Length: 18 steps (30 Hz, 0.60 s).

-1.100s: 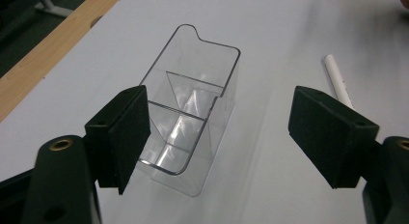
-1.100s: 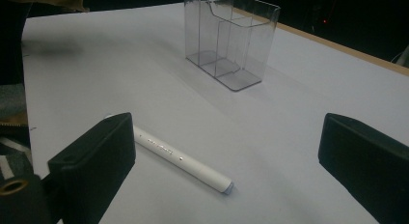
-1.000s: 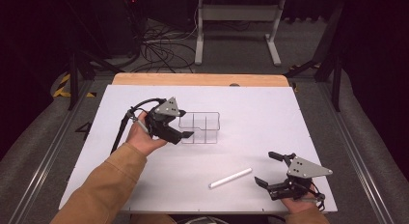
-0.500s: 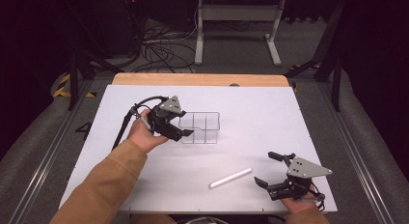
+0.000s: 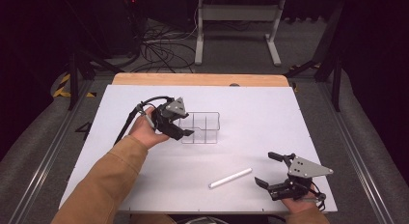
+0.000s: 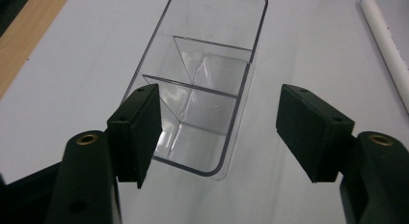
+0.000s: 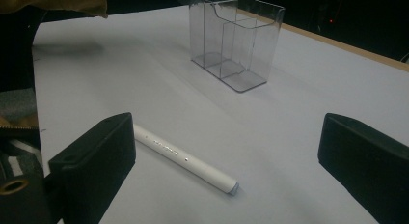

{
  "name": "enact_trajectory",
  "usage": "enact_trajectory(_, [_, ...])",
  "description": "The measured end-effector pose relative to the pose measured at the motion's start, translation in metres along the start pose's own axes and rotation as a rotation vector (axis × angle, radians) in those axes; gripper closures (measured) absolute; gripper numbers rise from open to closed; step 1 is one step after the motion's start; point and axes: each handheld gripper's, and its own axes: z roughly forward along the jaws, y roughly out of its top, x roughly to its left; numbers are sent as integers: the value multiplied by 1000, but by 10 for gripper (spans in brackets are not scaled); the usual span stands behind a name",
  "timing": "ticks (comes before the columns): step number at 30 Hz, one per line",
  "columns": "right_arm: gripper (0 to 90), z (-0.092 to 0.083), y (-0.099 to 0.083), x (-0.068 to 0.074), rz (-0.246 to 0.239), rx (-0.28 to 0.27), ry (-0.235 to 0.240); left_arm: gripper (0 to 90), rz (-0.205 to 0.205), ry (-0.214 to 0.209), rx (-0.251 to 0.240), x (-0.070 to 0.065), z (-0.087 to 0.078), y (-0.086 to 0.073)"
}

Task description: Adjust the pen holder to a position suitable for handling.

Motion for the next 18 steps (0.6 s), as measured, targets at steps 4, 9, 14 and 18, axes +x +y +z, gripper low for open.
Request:
enact_trajectory(4, [63, 0, 0, 1, 10, 3, 10, 404, 29, 12, 41, -1, 5, 2])
enact_trajectory(9, [63, 1, -1, 0, 11, 4, 18, 481, 42, 6, 83, -4, 11, 4])
enact_trajectory(14, [63, 1, -1, 0, 10, 4, 22, 543, 49, 17, 128, -5, 17, 4])
enact_trajectory(18, [63, 2, -1, 0, 8, 4, 25, 570, 62, 24, 157, -5, 20, 6])
